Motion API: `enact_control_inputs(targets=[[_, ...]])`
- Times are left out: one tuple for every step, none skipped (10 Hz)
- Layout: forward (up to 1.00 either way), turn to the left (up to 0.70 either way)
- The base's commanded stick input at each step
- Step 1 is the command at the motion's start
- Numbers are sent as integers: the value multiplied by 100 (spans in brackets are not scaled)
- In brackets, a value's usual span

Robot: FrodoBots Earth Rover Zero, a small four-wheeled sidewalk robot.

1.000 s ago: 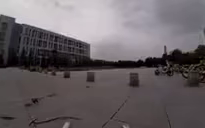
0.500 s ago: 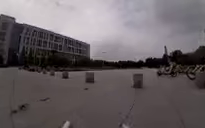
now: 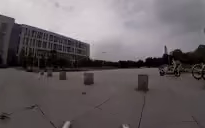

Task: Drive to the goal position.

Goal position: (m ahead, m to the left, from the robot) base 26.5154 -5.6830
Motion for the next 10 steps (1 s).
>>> enact_control_inputs(targets=[[70, 0], [70, 0], [70, 0], [70, 0], [70, 0], [70, 0], [70, 0], [70, 0], [70, -4], [70, -27]])
